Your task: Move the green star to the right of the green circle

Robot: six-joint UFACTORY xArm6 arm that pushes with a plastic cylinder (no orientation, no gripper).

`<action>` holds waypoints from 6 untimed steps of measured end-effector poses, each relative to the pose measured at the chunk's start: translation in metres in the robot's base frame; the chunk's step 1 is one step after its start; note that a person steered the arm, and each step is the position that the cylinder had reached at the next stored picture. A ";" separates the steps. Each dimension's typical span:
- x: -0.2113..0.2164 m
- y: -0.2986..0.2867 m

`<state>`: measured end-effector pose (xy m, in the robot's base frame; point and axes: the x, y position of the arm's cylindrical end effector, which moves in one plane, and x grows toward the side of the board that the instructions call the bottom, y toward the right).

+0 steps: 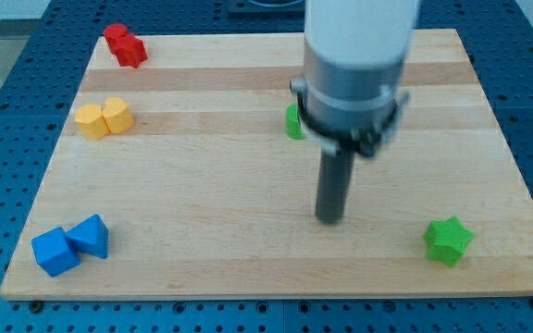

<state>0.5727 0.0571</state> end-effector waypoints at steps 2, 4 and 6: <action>0.039 0.133; 0.033 0.137; -0.018 0.144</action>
<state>0.5547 0.2010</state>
